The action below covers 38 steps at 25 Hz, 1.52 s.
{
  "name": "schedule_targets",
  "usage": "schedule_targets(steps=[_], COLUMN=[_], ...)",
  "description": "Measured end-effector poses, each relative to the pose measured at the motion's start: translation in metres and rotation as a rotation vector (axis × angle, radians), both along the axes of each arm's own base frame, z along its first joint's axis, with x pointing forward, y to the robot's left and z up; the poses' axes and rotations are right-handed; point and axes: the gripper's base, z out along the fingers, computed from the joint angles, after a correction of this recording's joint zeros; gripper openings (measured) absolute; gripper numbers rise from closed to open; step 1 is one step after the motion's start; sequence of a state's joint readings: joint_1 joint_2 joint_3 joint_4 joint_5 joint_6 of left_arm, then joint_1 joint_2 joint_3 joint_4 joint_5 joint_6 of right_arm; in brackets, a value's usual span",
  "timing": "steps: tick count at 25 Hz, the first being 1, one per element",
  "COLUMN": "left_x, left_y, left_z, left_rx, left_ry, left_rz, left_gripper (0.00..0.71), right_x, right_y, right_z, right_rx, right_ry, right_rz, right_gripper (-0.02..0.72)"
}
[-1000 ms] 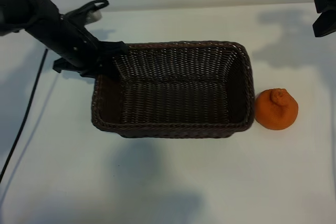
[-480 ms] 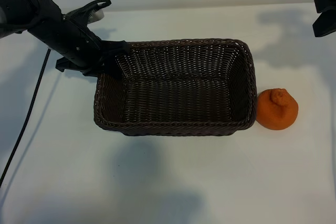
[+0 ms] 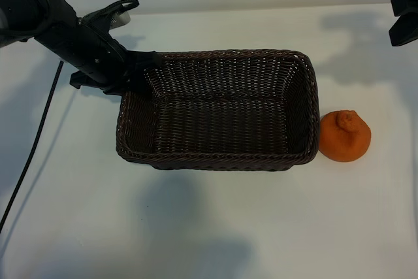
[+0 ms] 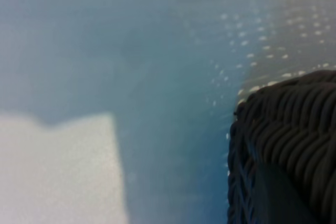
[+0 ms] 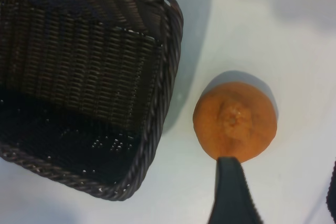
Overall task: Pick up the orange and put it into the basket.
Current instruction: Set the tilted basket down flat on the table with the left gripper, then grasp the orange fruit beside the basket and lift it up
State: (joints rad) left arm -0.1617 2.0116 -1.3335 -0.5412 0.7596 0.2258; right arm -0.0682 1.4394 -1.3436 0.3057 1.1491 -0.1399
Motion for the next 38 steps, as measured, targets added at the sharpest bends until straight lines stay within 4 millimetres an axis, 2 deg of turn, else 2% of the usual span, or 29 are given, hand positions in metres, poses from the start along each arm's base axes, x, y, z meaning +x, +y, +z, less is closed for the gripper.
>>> schedule_targets(steps=[4, 10, 14, 38], left_x=[0.0000, 0.0003, 0.0002, -0.0056], left_y=[-0.0001, -0.0016, -0.0019, -0.0030], left_z=[0.0000, 0.0008, 0.0009, 0.0010], left_rx=[-0.001, -0.021, -0.024, -0.036], left_ry=[-0.001, 0.002, 0.004, 0.064], left_rz=[-0.001, 0.013, 0.014, -0.010], left_gripper=[0.188, 0.390, 0.466, 0.485], right_x=[0.0000, 0.0000, 0.0000, 0.0000], right_y=[0.0000, 0.0000, 0.0000, 0.0000], right_z=[0.0000, 0.0000, 0.0000, 0.0000], right_rx=[0.000, 0.000, 0.000, 0.000], right_ry=[0.000, 0.000, 0.000, 0.000], right_rz=[0.000, -0.001, -0.001, 0.000], right_gripper=[0.433, 0.433, 0.433, 0.433])
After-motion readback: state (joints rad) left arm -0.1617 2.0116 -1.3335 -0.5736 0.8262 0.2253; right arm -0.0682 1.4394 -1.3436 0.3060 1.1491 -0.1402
